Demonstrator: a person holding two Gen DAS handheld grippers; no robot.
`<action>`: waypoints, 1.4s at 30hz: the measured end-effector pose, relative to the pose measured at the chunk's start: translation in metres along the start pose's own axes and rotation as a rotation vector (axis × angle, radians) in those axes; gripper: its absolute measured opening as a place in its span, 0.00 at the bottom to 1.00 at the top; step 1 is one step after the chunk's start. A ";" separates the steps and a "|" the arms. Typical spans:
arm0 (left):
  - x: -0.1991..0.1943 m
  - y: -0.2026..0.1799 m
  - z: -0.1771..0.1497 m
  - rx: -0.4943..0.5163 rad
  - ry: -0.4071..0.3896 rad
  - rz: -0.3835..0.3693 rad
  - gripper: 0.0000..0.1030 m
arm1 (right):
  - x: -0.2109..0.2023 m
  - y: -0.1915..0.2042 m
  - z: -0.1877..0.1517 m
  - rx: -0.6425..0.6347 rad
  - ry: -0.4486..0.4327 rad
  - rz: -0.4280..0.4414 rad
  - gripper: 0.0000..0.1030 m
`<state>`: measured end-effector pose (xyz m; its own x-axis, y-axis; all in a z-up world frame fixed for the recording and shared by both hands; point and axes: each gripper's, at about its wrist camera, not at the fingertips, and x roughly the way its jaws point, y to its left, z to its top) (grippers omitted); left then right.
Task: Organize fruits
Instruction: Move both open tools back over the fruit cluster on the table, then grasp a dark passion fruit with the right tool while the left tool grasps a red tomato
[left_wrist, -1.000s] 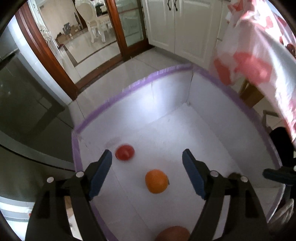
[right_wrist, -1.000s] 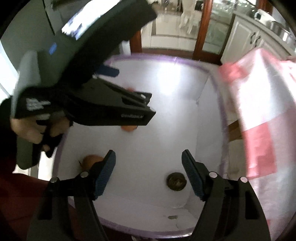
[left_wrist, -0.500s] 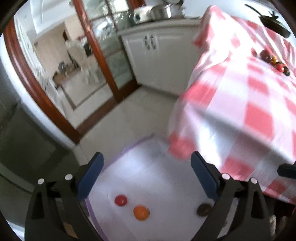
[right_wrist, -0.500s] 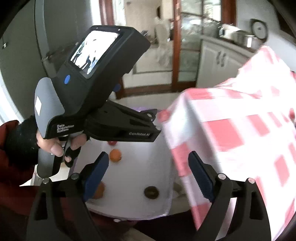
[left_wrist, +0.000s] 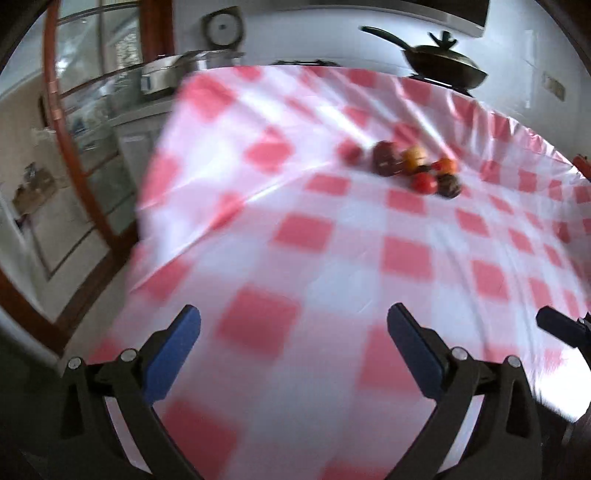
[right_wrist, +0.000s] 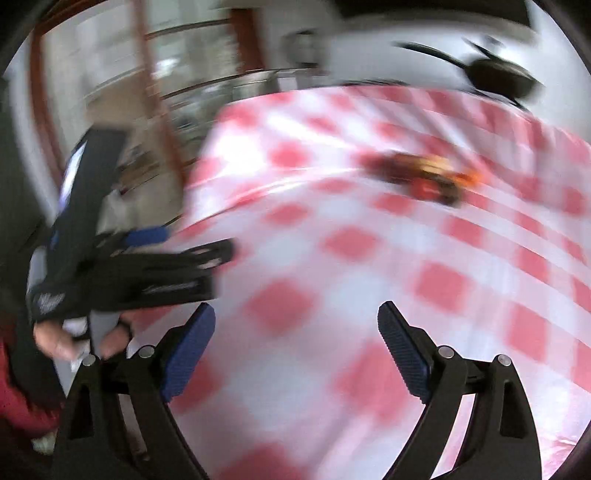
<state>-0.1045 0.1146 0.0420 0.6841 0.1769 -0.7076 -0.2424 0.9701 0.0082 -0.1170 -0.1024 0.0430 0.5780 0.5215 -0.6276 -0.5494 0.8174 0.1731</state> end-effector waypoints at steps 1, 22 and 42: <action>0.011 -0.011 0.008 0.000 0.012 -0.015 0.98 | 0.007 -0.017 0.007 0.023 0.011 -0.033 0.85; 0.107 -0.046 0.058 -0.155 0.085 -0.233 0.98 | 0.188 -0.141 0.132 0.099 0.184 -0.231 0.63; 0.156 -0.129 0.114 0.104 0.094 -0.183 0.91 | 0.110 -0.227 0.085 0.480 -0.018 -0.202 0.35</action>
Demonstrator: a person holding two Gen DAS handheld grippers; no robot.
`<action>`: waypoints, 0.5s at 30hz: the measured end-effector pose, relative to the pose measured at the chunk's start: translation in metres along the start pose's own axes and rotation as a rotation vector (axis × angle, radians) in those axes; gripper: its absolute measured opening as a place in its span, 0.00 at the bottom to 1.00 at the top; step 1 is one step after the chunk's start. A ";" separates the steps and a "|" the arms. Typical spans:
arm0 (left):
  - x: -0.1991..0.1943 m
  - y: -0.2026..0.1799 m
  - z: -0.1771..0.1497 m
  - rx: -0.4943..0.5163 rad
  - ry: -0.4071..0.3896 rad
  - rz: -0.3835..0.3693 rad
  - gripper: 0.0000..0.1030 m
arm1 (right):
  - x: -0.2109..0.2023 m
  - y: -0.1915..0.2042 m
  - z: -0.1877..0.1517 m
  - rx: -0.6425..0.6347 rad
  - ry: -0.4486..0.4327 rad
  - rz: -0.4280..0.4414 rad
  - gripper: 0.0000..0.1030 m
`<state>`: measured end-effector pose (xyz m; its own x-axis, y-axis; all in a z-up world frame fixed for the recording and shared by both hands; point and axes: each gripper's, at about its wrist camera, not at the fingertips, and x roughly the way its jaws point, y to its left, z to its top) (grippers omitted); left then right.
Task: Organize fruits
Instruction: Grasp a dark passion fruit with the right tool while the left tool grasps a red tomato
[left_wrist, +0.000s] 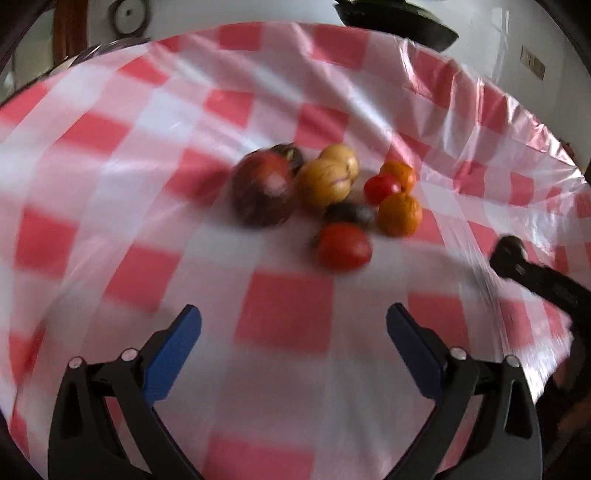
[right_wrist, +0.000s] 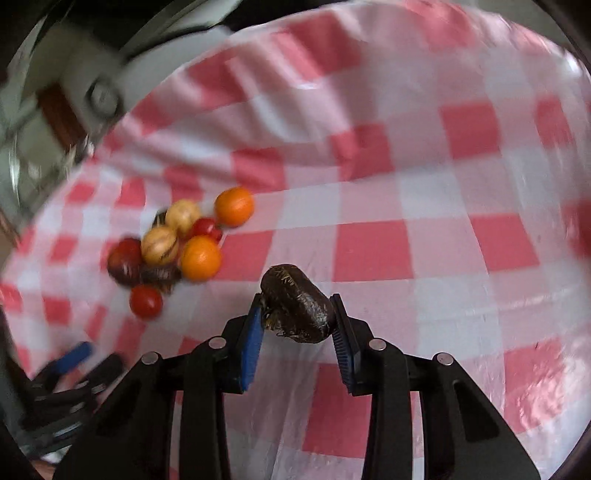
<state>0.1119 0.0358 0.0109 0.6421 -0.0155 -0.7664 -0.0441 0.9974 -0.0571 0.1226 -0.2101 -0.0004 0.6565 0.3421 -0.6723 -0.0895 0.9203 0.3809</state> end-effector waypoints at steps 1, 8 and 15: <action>0.009 -0.007 0.008 0.009 0.015 -0.017 0.87 | 0.001 0.001 0.000 -0.005 0.003 0.008 0.35; 0.036 -0.029 0.030 0.056 0.042 0.036 0.43 | 0.001 0.010 -0.003 -0.068 -0.005 0.040 0.35; 0.004 -0.016 0.011 -0.019 -0.009 0.027 0.42 | -0.001 0.008 -0.003 -0.059 -0.011 0.059 0.35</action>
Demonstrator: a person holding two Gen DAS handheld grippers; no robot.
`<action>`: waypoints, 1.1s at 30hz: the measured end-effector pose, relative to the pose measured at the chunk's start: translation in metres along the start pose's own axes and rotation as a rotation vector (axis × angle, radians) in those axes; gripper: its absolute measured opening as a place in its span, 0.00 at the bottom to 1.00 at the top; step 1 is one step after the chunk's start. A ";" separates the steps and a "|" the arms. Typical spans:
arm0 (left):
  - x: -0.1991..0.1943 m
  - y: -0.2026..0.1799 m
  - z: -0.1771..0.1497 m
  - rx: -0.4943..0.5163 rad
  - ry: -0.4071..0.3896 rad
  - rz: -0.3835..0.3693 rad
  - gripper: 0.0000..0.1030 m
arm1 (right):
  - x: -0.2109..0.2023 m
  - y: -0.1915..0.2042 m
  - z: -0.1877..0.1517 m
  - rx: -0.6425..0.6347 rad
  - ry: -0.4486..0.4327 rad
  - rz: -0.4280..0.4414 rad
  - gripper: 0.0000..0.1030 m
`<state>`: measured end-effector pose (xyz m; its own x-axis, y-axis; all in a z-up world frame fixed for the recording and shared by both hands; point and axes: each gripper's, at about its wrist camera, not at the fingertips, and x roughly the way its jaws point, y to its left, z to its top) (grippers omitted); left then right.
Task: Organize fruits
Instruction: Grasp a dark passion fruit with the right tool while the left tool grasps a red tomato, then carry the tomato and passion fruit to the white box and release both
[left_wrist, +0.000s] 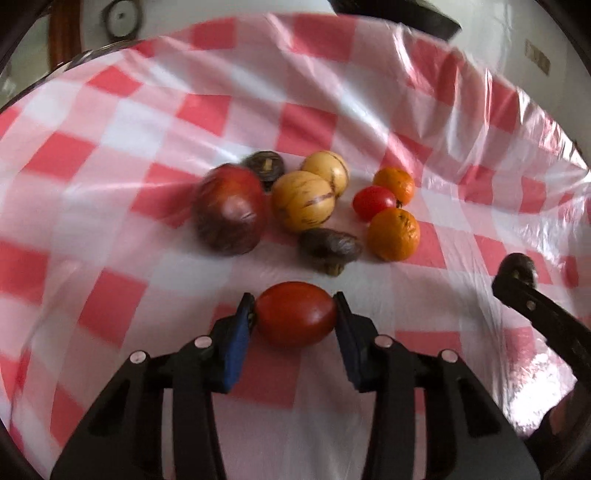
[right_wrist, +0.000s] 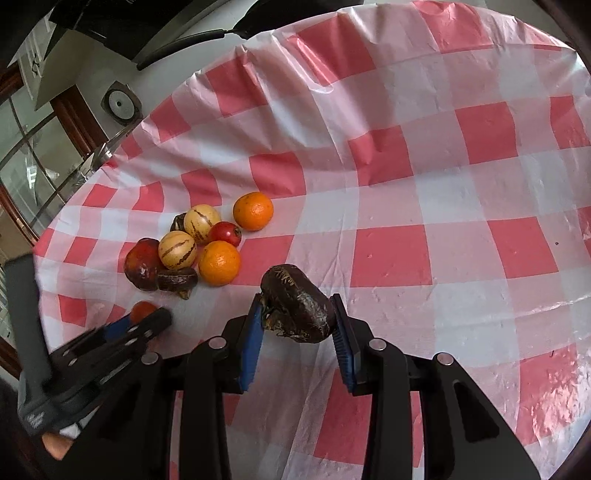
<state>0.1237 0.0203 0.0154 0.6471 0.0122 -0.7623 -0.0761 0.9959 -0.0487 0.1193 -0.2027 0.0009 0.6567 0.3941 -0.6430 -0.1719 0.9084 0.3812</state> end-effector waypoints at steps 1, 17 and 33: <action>-0.009 0.004 -0.007 -0.018 -0.010 -0.002 0.42 | 0.000 0.000 0.000 0.001 0.001 0.000 0.35; -0.092 0.037 -0.085 -0.081 -0.041 0.018 0.42 | -0.014 0.005 -0.013 -0.001 0.008 -0.024 0.35; -0.154 0.088 -0.164 -0.112 -0.064 0.012 0.42 | -0.092 0.074 -0.124 -0.079 0.033 0.076 0.35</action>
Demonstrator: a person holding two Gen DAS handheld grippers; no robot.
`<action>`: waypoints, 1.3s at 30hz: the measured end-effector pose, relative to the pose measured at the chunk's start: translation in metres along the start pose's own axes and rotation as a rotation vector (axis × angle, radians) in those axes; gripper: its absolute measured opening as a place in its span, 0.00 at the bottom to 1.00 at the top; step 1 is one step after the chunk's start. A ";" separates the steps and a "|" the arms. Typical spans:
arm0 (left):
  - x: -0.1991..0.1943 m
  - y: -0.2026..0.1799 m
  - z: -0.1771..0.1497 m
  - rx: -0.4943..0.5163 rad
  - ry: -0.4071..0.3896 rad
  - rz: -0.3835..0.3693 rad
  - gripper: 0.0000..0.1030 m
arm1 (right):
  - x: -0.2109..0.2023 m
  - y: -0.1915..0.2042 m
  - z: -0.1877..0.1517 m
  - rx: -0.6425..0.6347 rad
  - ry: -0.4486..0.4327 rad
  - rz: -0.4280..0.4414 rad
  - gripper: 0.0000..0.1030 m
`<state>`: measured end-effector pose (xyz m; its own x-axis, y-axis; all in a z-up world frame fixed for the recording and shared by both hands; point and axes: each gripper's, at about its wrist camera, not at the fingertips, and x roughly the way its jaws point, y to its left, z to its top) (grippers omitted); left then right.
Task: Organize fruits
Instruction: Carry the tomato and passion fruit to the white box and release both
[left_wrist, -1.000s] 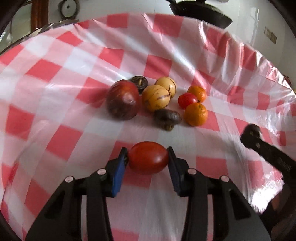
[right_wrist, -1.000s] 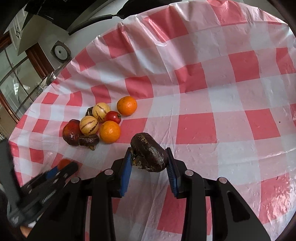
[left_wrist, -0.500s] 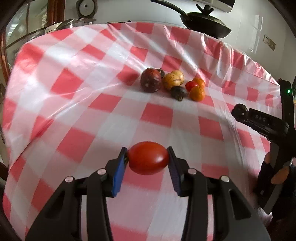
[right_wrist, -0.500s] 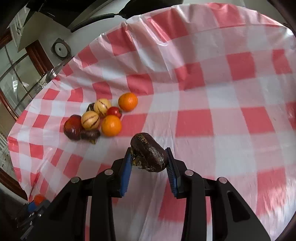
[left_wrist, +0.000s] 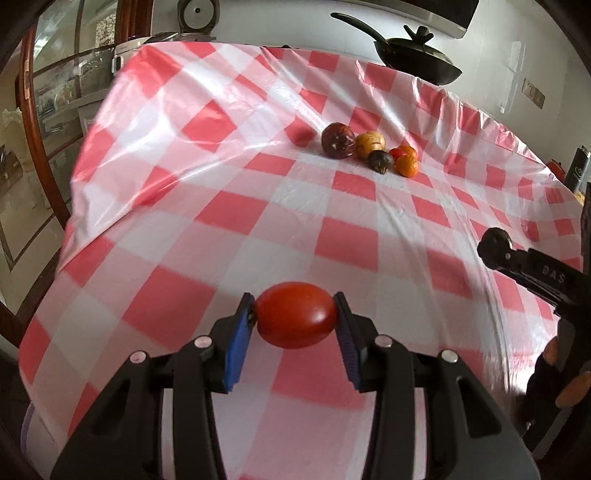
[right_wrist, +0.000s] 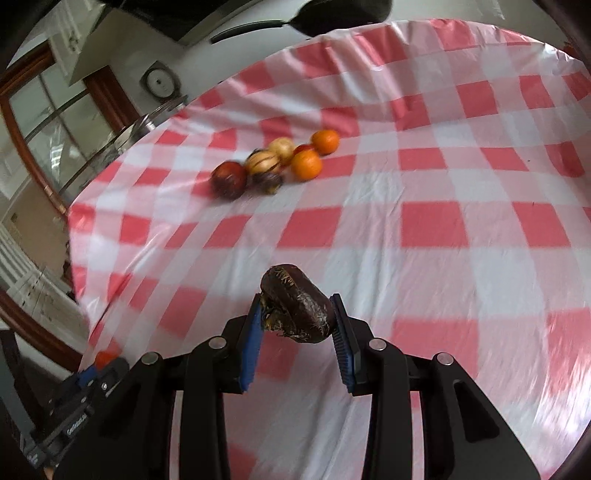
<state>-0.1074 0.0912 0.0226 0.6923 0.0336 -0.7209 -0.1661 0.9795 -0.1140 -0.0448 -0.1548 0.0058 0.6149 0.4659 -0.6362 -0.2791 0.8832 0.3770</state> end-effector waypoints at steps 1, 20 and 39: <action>-0.004 0.005 -0.004 0.000 -0.003 0.003 0.42 | -0.002 0.006 -0.004 -0.015 0.005 0.005 0.35; -0.064 0.079 -0.064 -0.017 -0.038 0.110 0.42 | -0.015 0.126 -0.078 -0.297 0.097 0.135 0.35; -0.126 0.168 -0.127 -0.138 -0.063 0.264 0.42 | -0.023 0.250 -0.160 -0.669 0.200 0.349 0.35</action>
<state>-0.3122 0.2264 0.0074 0.6539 0.3004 -0.6944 -0.4372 0.8991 -0.0228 -0.2467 0.0642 0.0076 0.2829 0.6674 -0.6889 -0.8566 0.4990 0.1317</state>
